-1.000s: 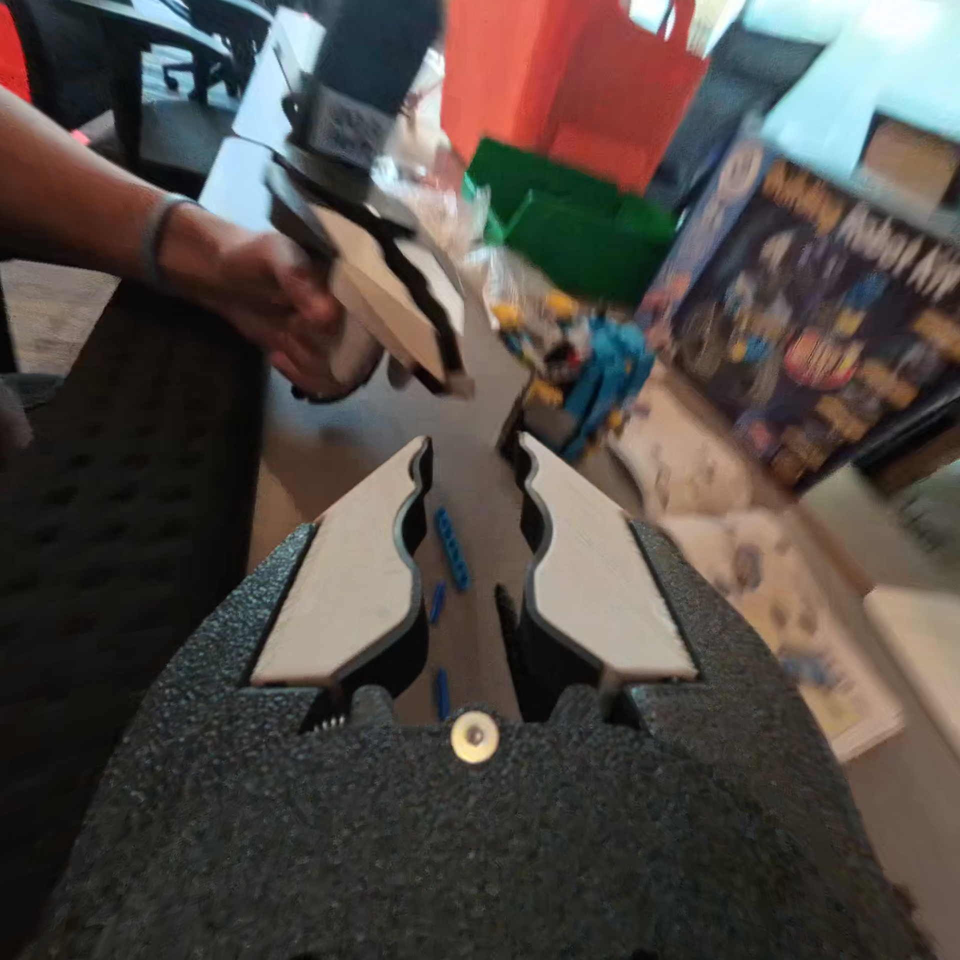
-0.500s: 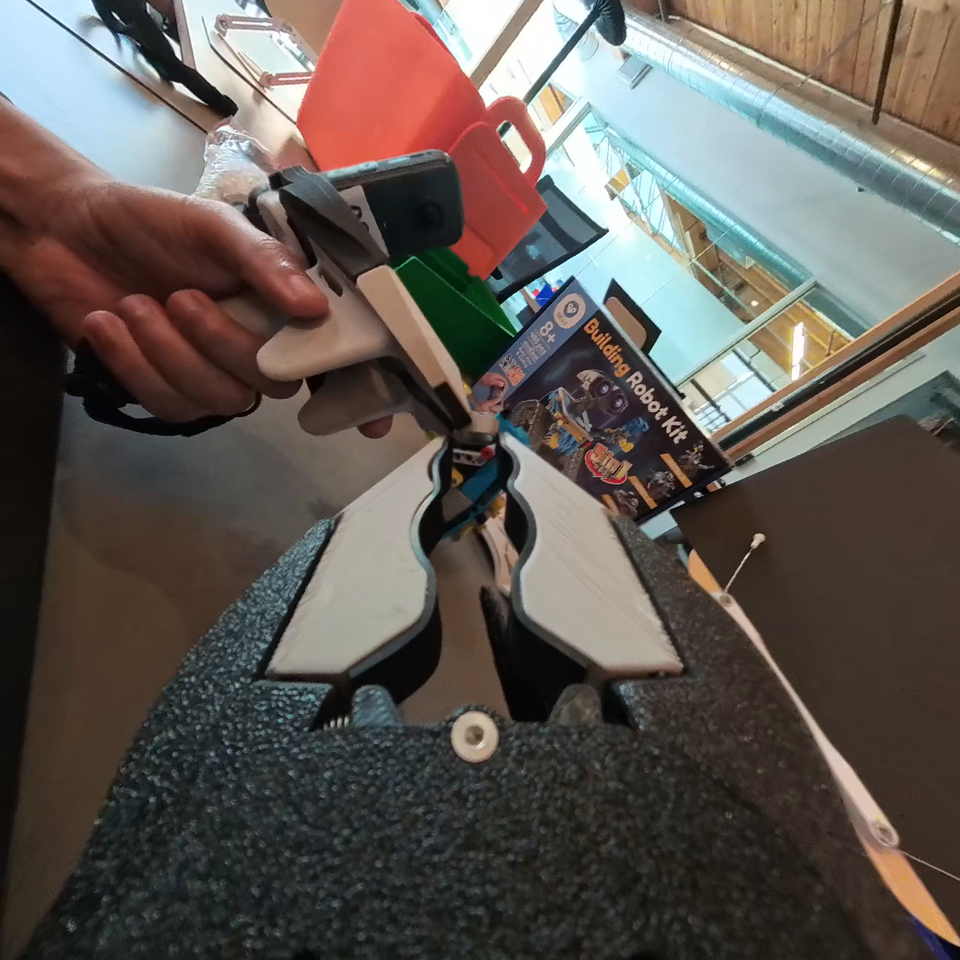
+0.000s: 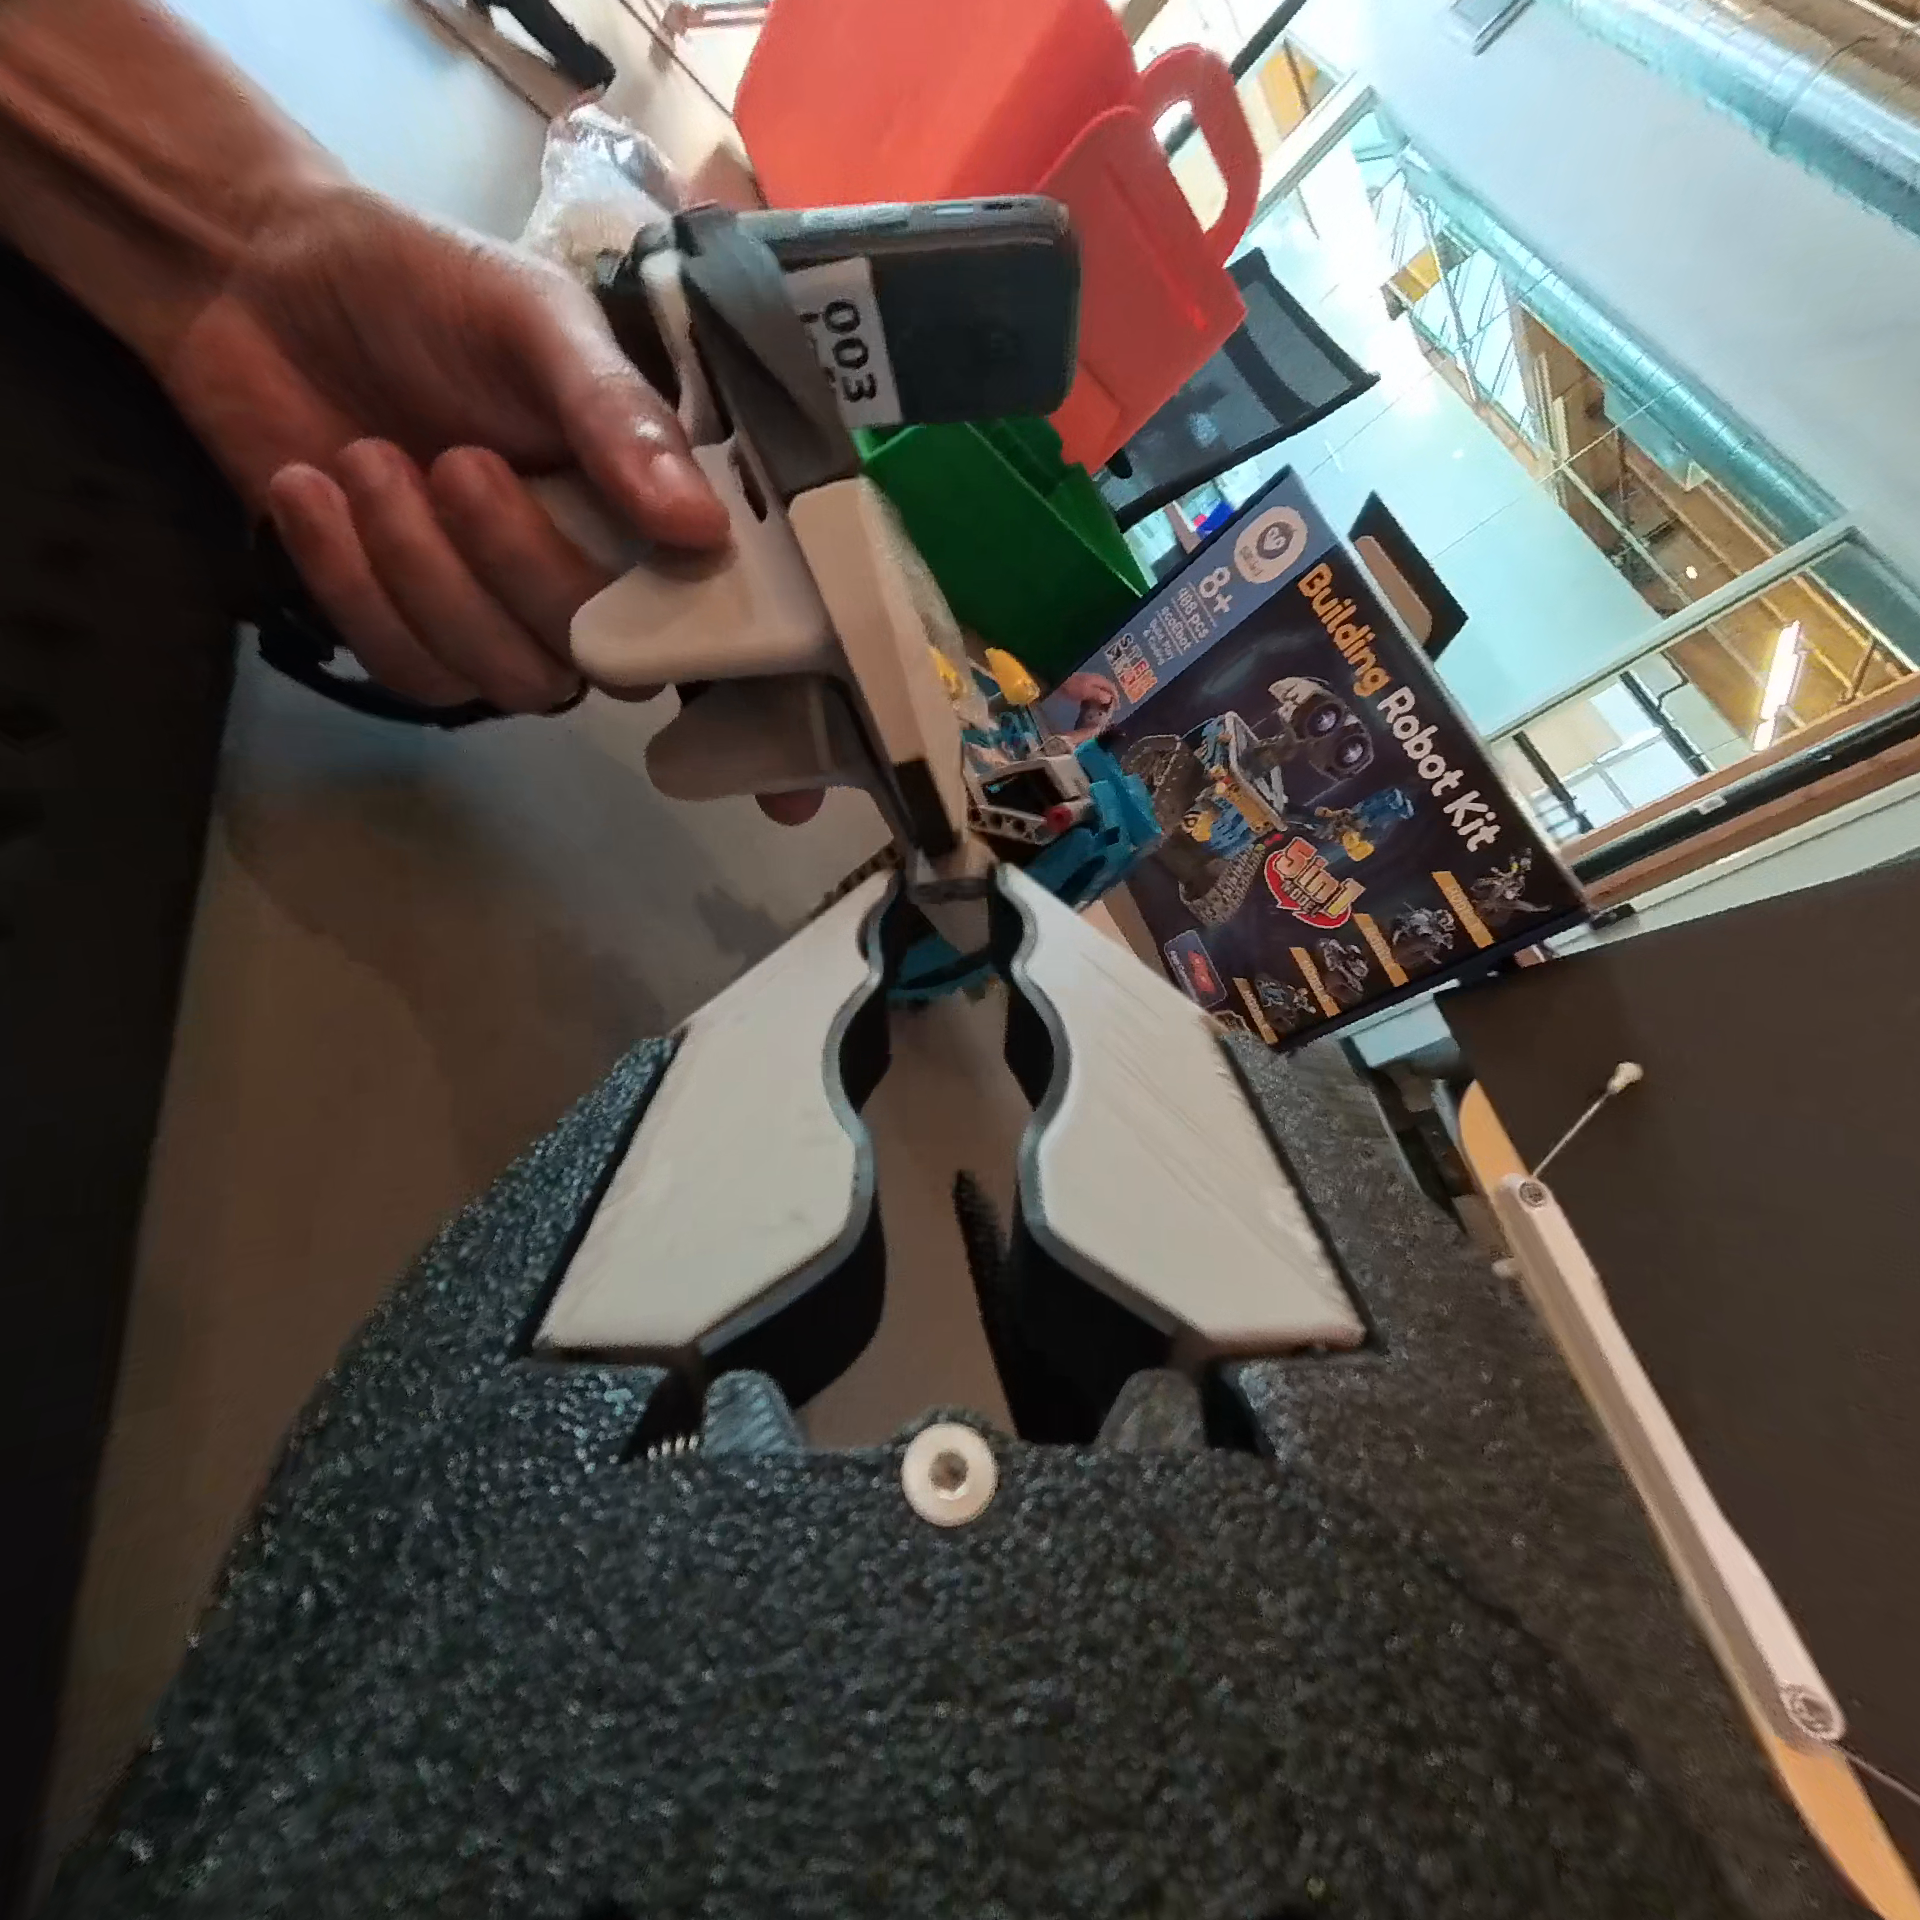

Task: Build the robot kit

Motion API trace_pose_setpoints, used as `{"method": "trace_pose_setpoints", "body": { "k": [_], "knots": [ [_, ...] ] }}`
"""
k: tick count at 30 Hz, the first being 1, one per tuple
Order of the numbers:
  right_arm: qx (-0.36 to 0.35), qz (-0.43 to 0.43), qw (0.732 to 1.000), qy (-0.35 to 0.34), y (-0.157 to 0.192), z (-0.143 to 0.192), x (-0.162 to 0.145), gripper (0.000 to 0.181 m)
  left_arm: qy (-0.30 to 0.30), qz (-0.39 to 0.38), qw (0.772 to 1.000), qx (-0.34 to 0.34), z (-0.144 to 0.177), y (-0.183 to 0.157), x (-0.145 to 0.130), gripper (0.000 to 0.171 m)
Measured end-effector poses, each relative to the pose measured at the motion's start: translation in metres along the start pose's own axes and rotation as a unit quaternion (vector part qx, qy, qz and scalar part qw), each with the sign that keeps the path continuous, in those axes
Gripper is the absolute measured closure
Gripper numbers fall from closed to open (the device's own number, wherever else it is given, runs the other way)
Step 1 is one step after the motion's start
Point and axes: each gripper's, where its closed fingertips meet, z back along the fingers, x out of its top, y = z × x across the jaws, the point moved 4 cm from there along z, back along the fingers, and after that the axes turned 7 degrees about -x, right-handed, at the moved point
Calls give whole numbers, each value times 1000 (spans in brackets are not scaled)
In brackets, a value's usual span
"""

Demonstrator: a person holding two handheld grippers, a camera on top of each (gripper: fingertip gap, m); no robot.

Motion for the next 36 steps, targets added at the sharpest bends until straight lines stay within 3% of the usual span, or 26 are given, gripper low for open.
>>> {"method": "trace_pose_setpoints", "body": {
  "k": [5,10,12,14,17,26,30,36],
  "knots": [
    [18,19,1000,6,7,0,-3,165,22,-2,1000,9,-2,3,-5,163],
    [33,-43,997,54,2,3,-24,156,46,-52,995,66,2,12,-7,165],
    [117,-120,979,121,5,16,-52,155,46,-86,991,90,6,13,-4,165],
    [188,-192,943,195,14,32,-84,138,52,-120,986,107,7,13,-3,165],
    [211,-198,923,252,25,49,-114,150,72,-144,980,113,2,12,-8,164],
    [261,-280,889,250,30,50,-120,166,126,-184,964,147,-5,17,-23,164],
    [247,-267,898,248,28,47,-119,176,146,-197,954,171,-7,22,-27,164],
    [210,-364,903,82,-4,34,-60,176,159,-209,946,189,-9,25,-31,164]
  ]
}}
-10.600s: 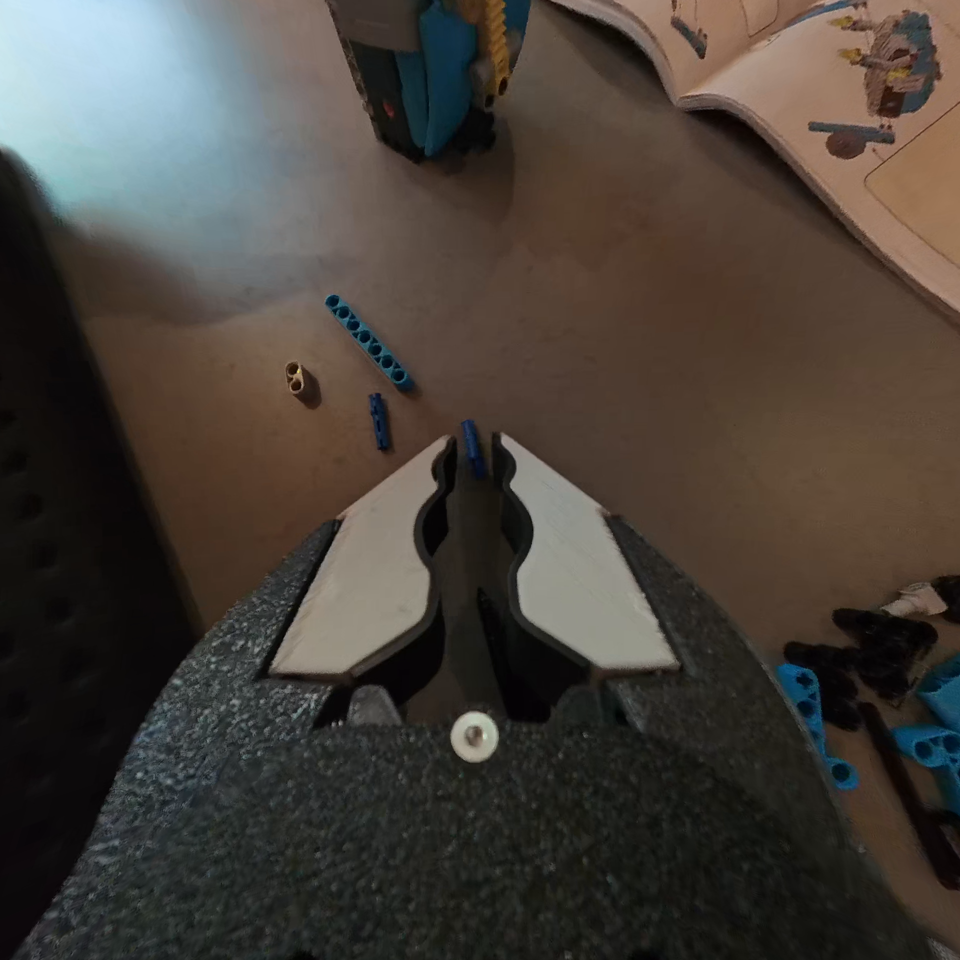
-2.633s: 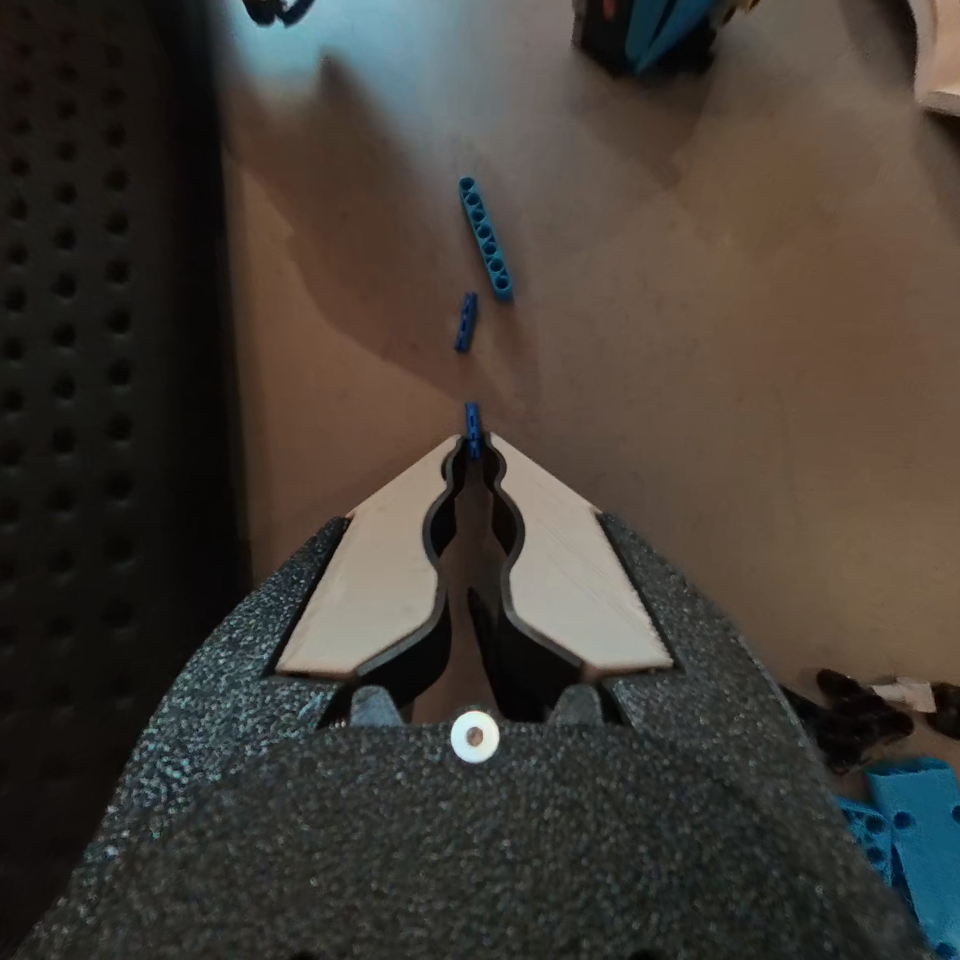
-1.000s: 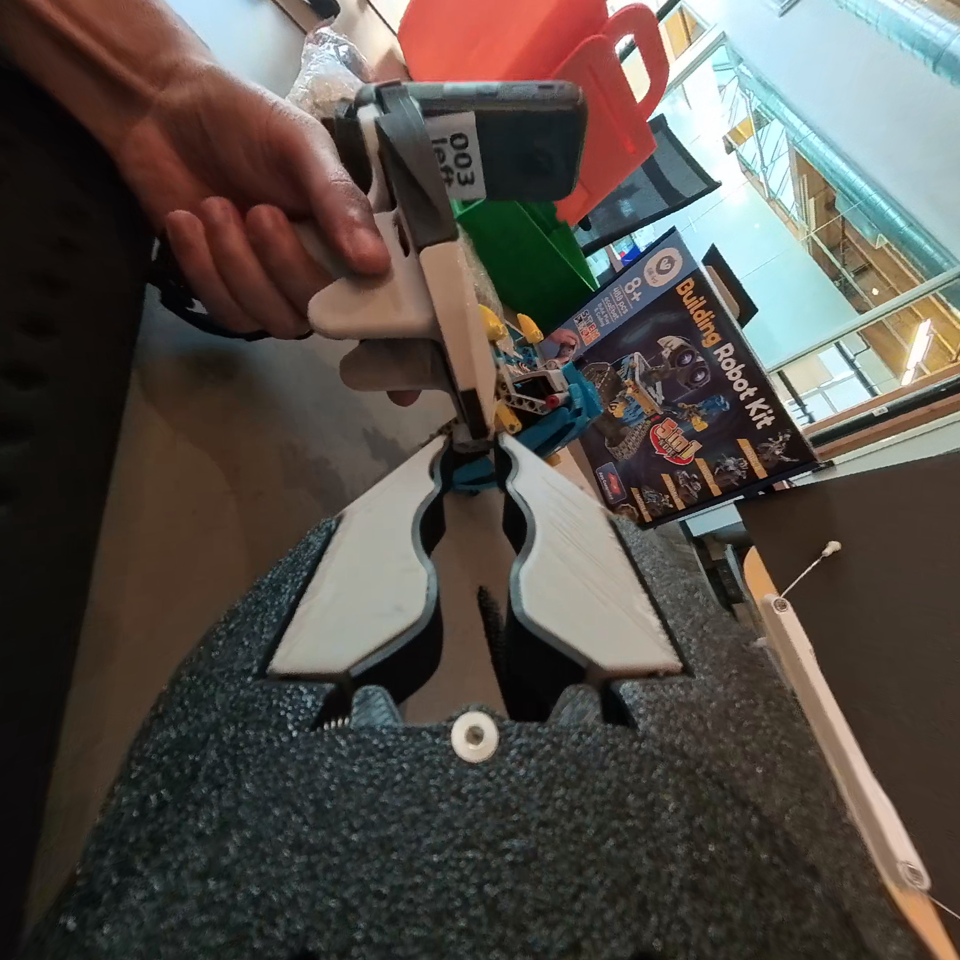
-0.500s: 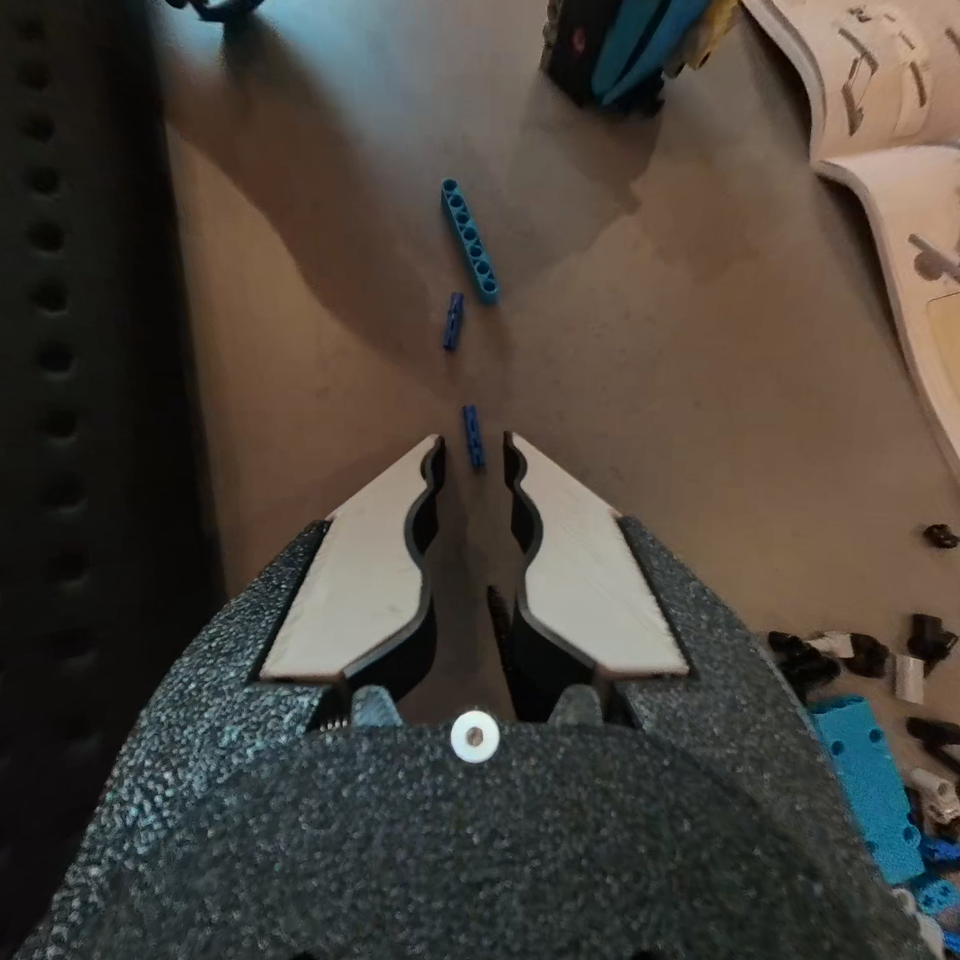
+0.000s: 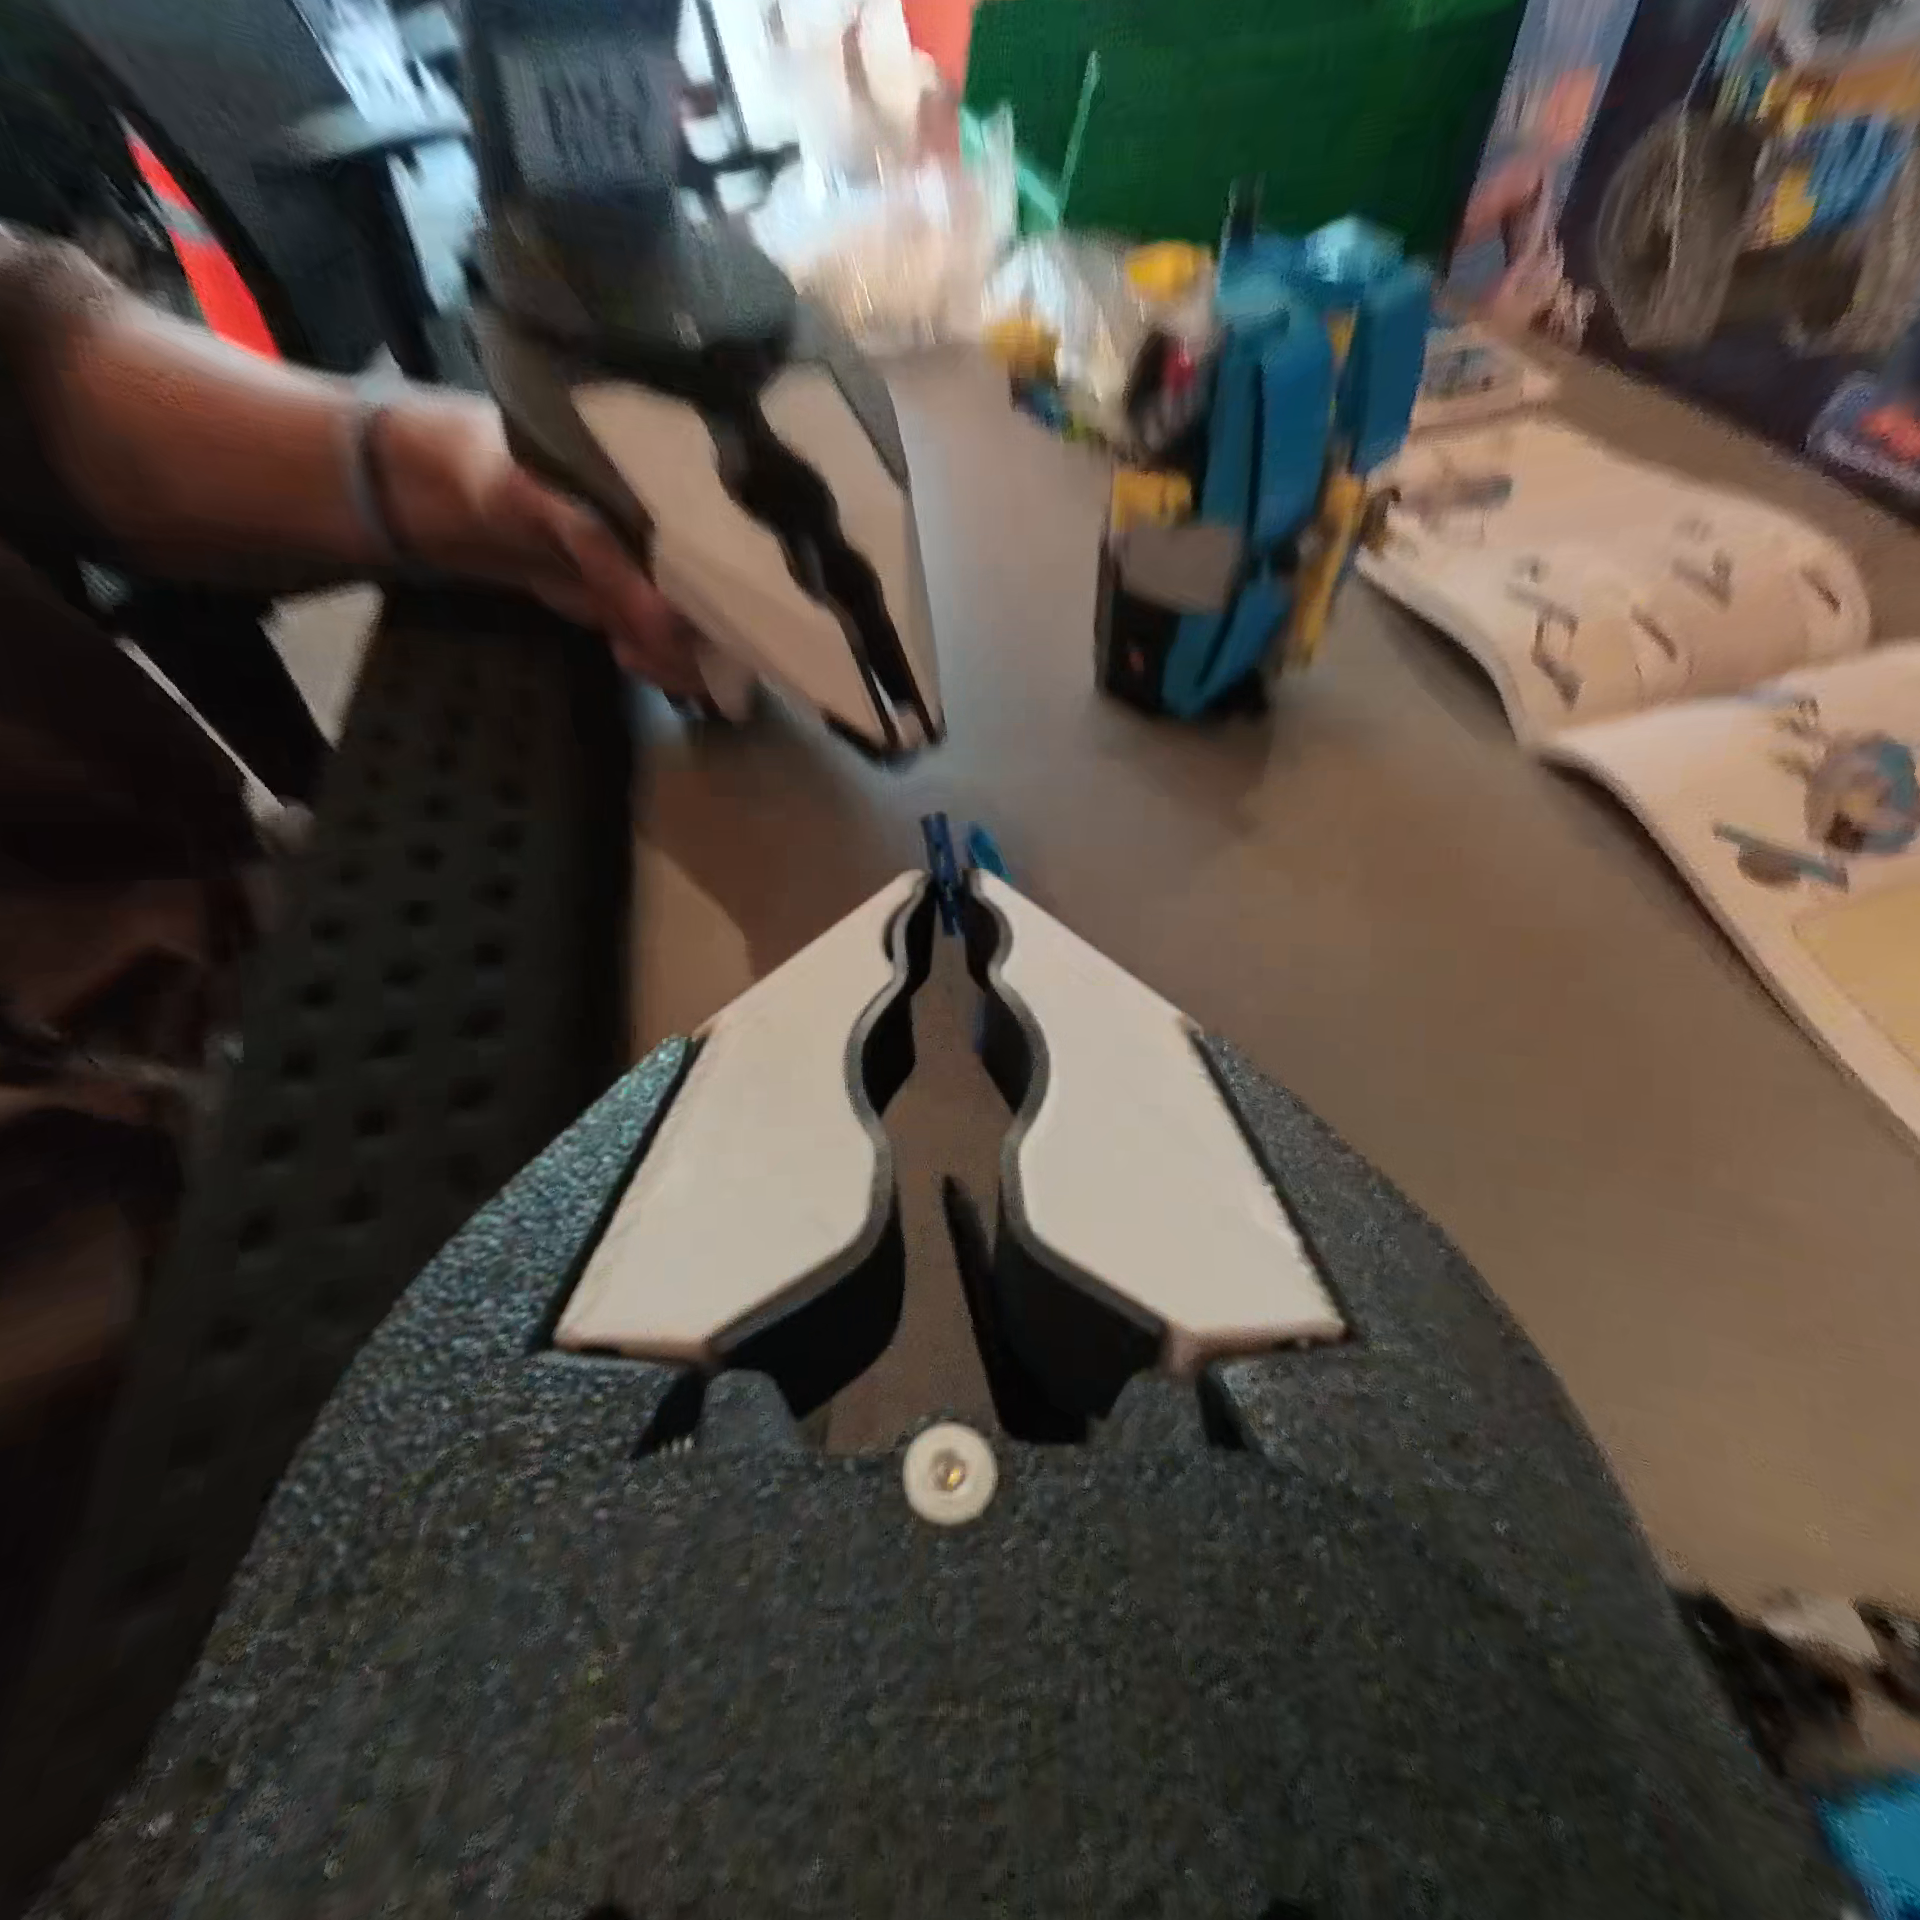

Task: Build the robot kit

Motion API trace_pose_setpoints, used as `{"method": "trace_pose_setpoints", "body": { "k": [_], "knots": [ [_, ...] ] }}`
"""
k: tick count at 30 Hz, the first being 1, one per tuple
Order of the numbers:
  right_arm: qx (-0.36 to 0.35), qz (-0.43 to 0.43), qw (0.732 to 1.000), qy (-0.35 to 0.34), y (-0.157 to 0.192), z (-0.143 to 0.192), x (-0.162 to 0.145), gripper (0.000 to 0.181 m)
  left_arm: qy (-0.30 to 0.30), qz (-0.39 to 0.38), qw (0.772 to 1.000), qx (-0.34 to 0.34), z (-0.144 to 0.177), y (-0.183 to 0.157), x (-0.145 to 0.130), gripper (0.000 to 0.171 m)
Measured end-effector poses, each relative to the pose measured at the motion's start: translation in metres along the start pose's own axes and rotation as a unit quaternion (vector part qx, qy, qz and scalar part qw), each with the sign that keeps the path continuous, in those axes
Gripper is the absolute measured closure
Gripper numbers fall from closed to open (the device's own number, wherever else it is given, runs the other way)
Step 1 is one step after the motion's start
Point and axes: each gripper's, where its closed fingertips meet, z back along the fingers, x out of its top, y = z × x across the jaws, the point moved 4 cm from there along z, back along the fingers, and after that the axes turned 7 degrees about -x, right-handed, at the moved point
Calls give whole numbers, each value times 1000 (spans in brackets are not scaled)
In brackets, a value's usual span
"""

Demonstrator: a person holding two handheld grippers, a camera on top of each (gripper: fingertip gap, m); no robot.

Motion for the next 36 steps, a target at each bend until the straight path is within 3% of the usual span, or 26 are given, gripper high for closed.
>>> {"method": "trace_pose_setpoints", "body": {
  "k": [3,9,16,26,30,33,36],
  "knots": [
    [12,-22,999,-46,8,-7,18,176,0,0,1000,2,0,0,0,164],
    [-84,89,987,100,-10,-18,-25,176,3,-8,1000,30,3,7,-1,164],
    [-74,149,983,78,13,-23,-7,176,29,-67,997,20,-8,-7,-4,164],
    [-45,115,989,84,15,-22,-8,176,78,-79,993,41,-17,-4,-15,164],
    [-55,140,968,203,2,-18,-22,175,93,-76,991,56,-19,1,-18,164],
    [-66,187,922,332,-15,-8,-34,175,80,-73,993,52,-16,0,-16,164],
    [-39,161,876,452,-27,5,-39,175,61,-67,994,54,-11,1,-12,164]
  ]
}}
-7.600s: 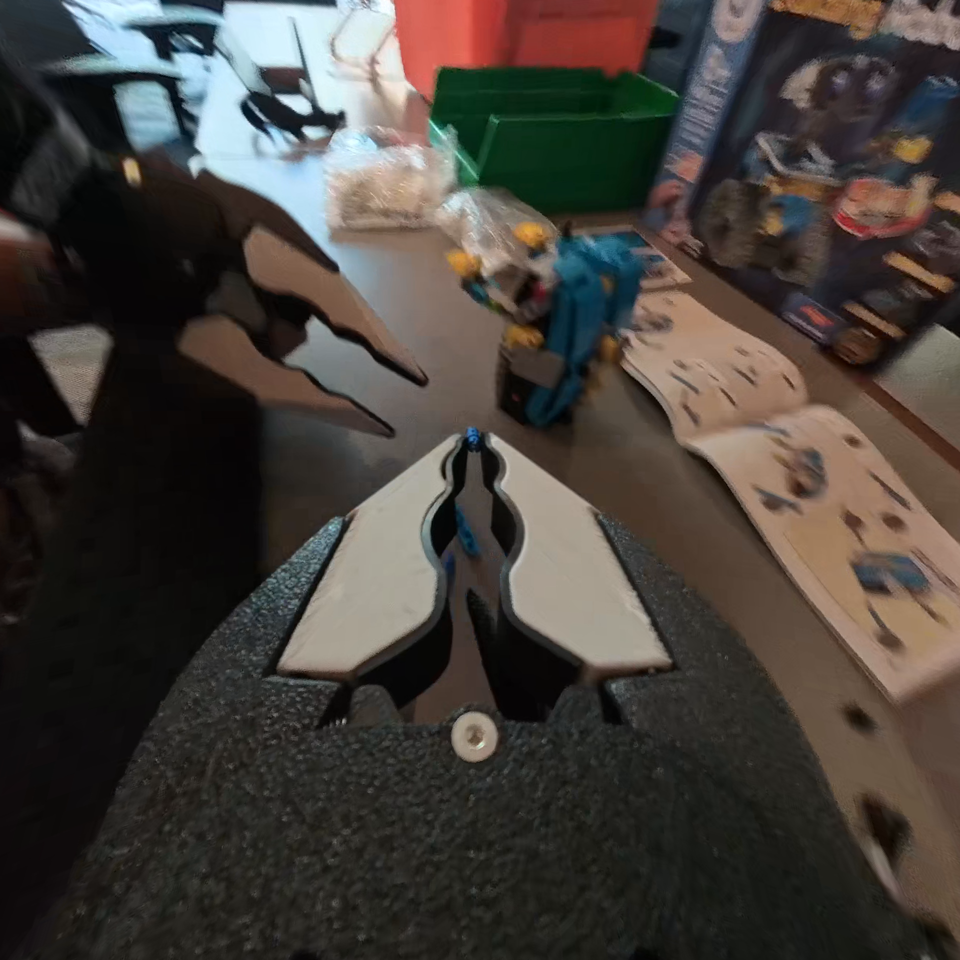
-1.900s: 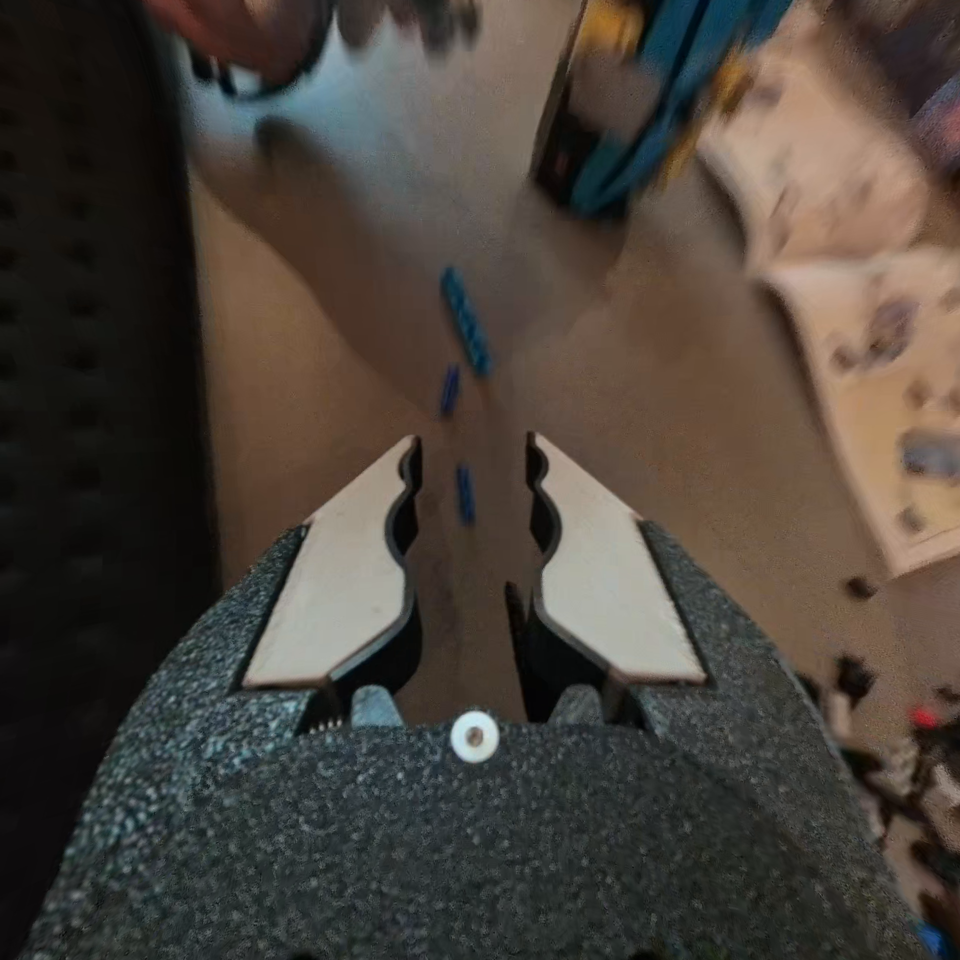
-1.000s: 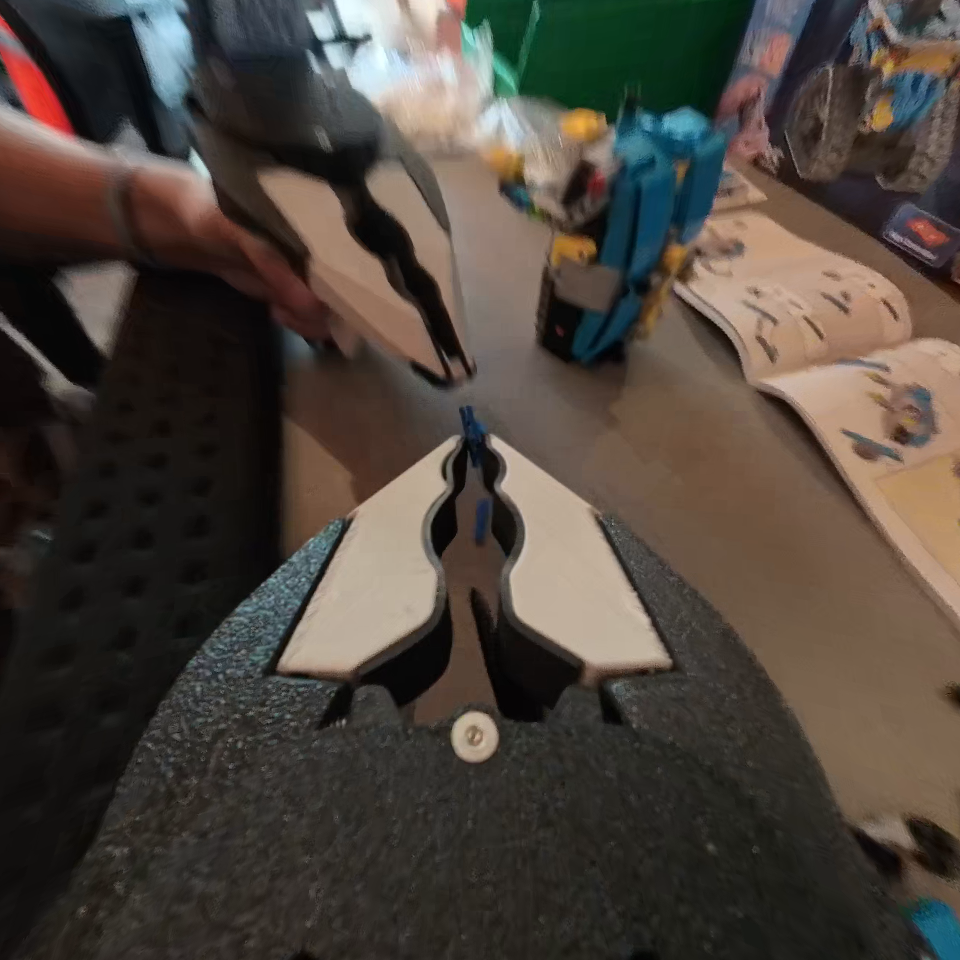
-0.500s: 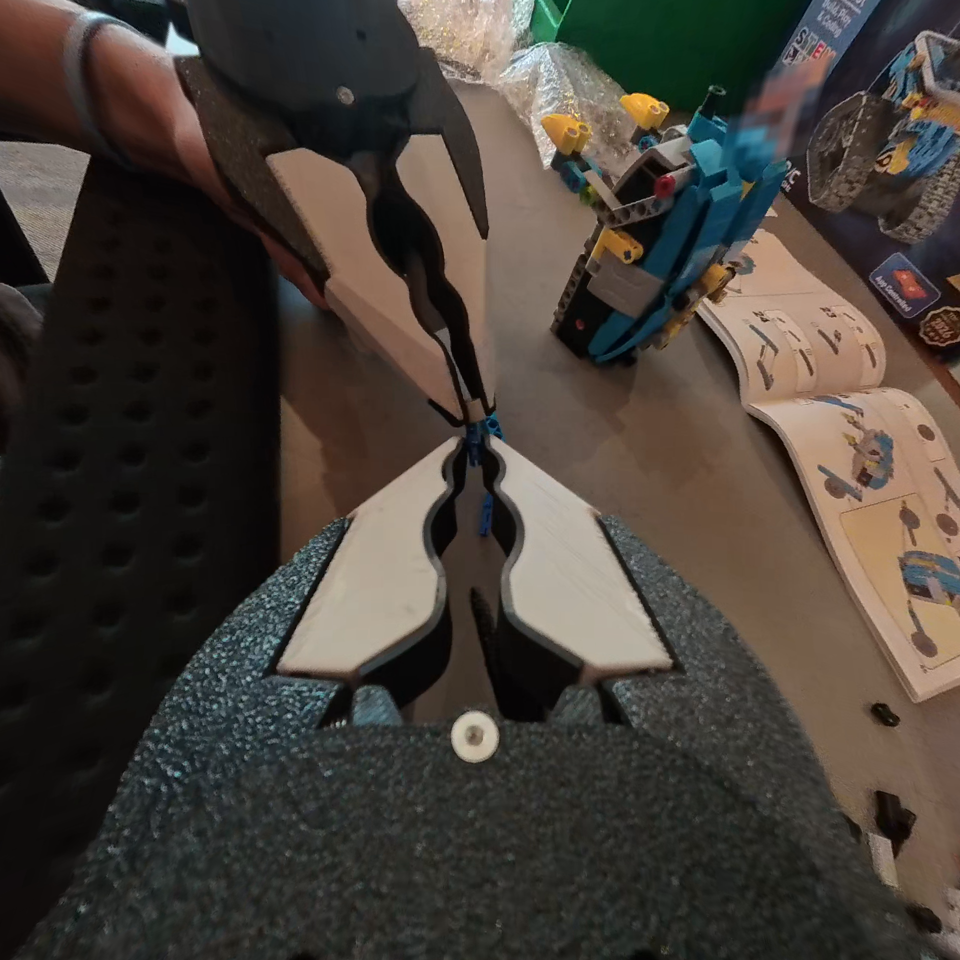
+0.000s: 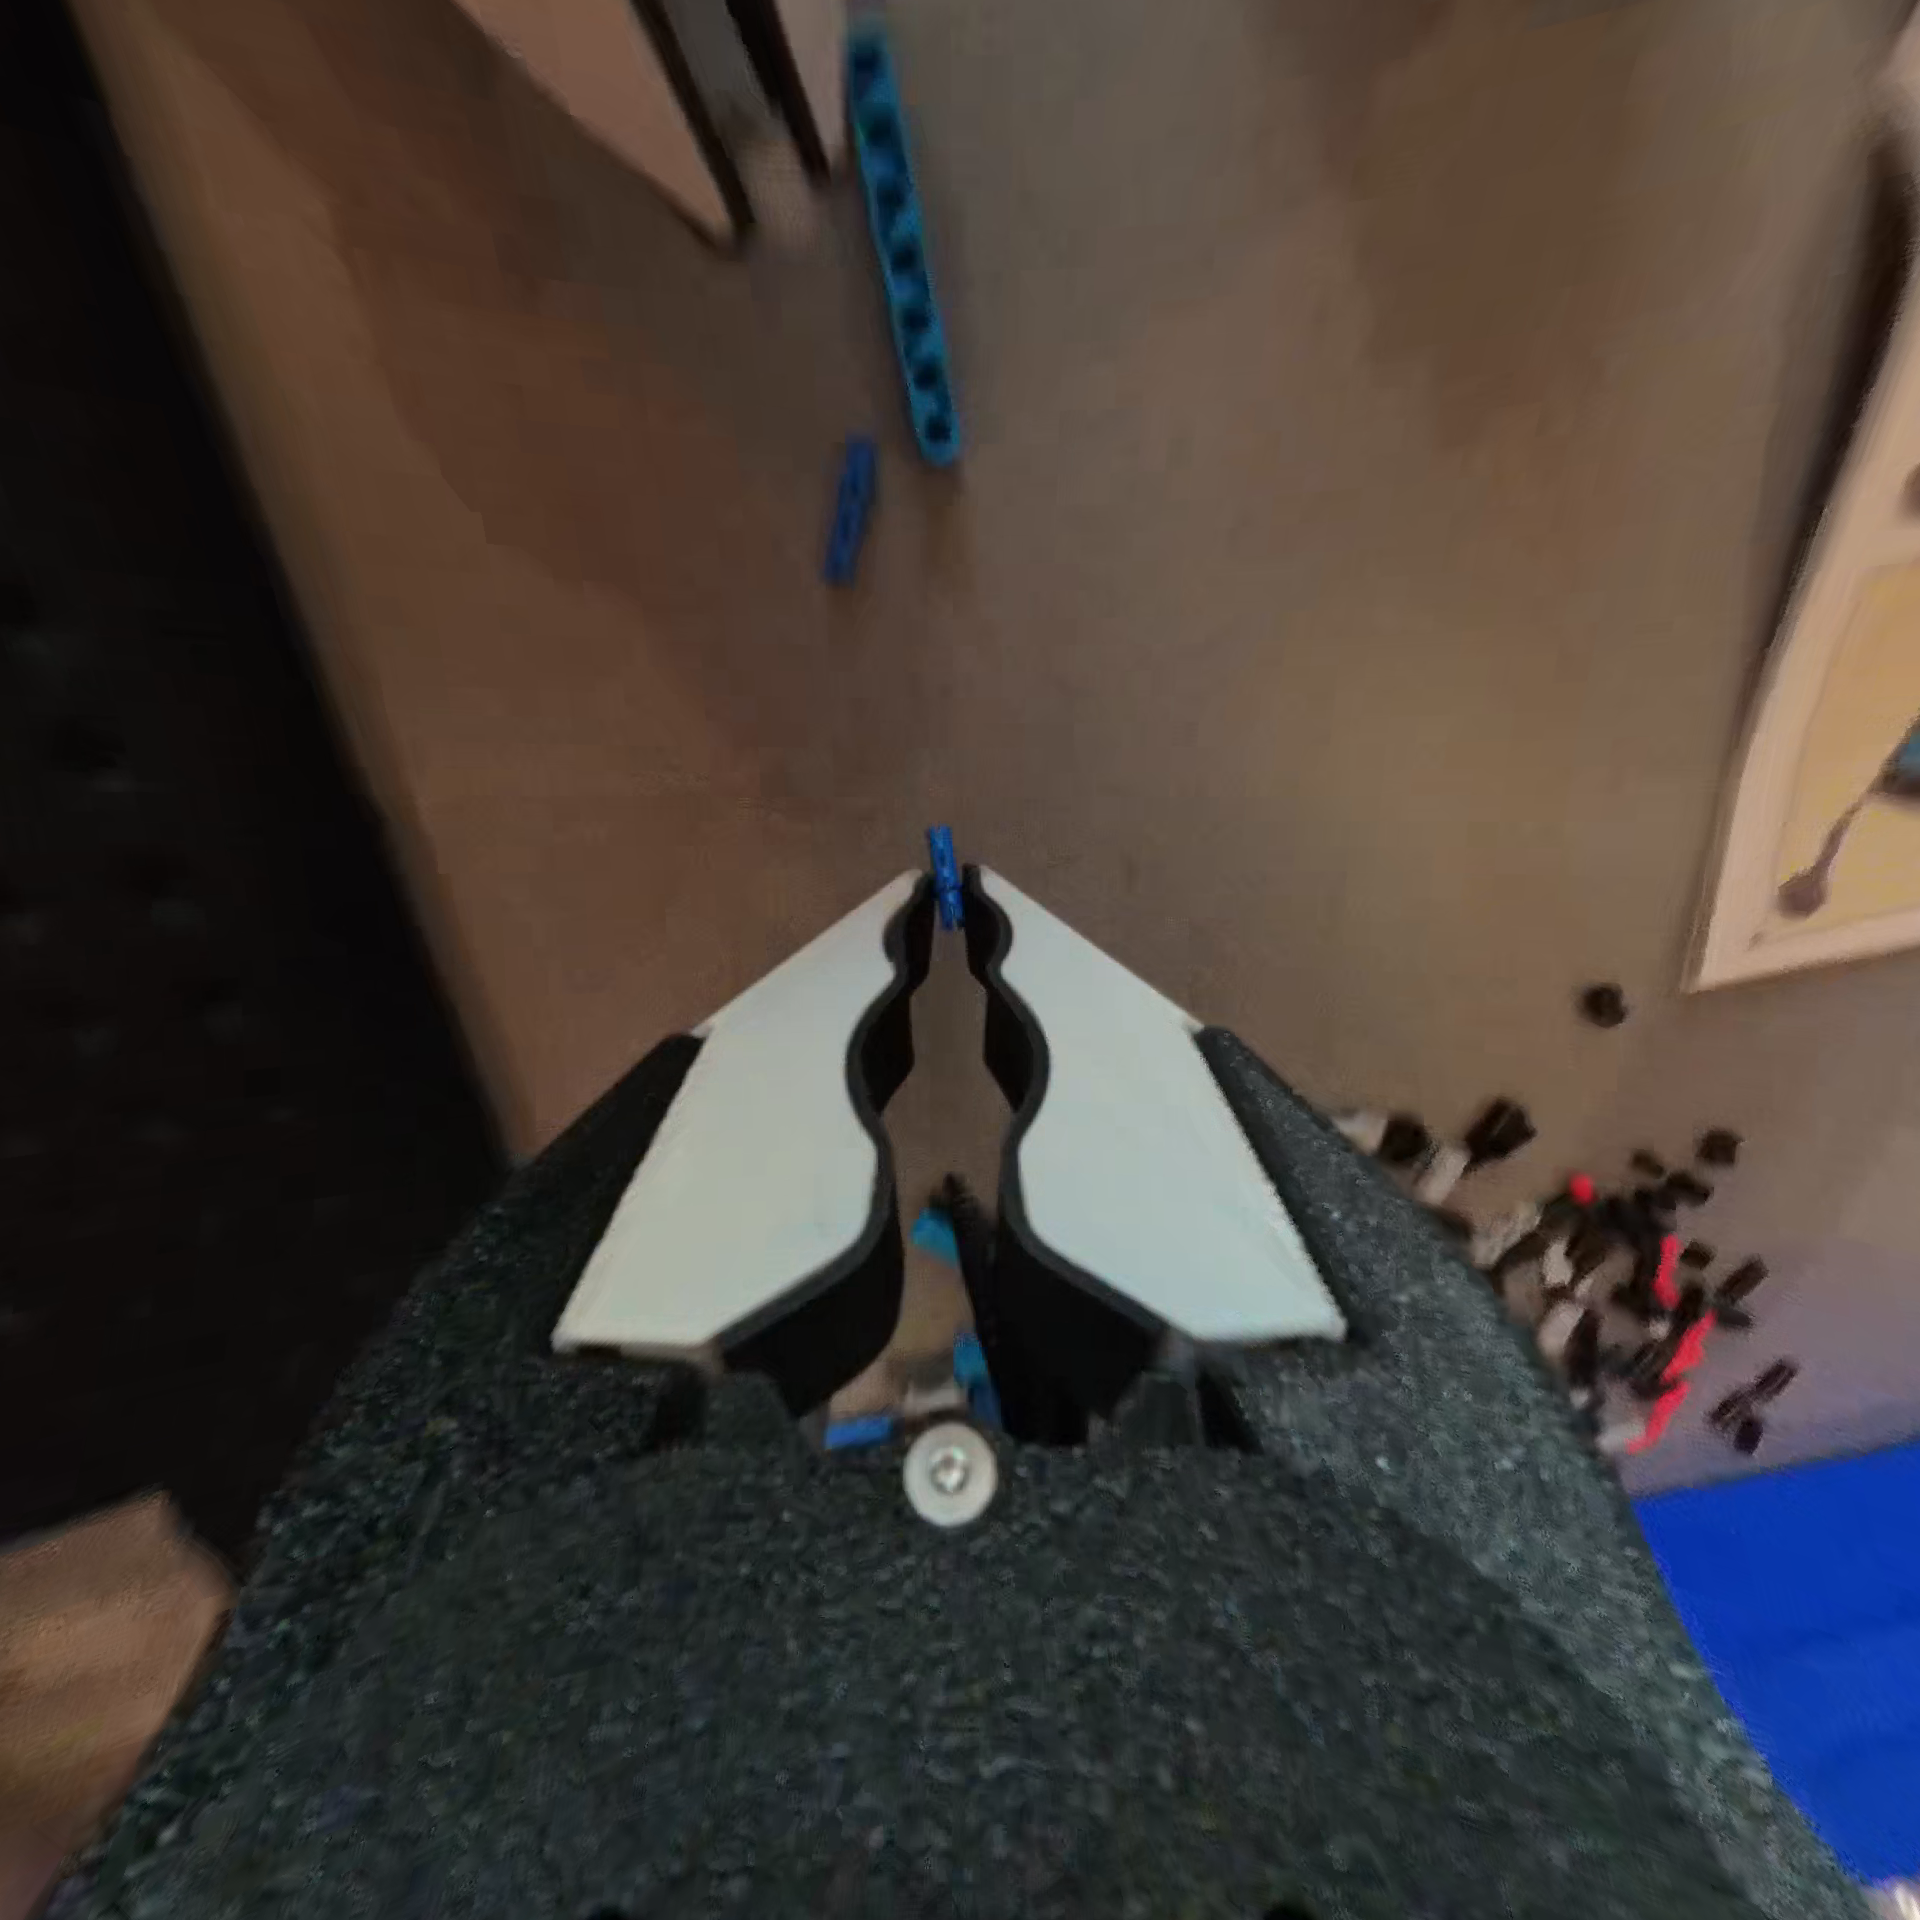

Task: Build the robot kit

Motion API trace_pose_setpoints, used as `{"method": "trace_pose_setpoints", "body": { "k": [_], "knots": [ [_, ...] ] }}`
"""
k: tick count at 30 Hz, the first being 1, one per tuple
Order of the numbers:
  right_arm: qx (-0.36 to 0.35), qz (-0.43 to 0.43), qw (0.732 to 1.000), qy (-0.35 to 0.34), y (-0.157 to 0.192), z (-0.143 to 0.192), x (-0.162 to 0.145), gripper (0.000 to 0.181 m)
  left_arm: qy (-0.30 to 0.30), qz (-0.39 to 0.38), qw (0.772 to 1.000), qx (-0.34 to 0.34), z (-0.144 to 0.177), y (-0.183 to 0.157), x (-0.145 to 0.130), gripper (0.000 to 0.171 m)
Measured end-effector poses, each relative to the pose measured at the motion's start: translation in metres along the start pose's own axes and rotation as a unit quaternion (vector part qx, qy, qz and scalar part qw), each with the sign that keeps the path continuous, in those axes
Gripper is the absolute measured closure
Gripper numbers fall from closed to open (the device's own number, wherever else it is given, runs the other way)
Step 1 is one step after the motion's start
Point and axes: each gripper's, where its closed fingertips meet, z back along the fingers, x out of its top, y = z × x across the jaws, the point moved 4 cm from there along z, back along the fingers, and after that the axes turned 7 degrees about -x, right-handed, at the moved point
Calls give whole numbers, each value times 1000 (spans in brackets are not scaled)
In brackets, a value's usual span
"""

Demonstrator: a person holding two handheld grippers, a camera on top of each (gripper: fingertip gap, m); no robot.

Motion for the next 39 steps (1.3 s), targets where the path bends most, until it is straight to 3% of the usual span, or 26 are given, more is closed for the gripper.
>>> {"method": "trace_pose_setpoints", "body": {
  "k": [3,5,14,39],
  "knots": [
    [71,-32,986,149,4,3,-24,175,-24,-4,1000,6,8,3,4,164],
    [80,-49,969,227,7,4,-39,175,-34,-4,999,10,13,5,5,164],
    [64,-87,937,331,9,5,-68,175,-31,-4,999,4,13,4,4,164],
    [49,-93,940,323,9,2,-75,175,-17,-16,1000,0,10,0,1,164]
  ]
}}
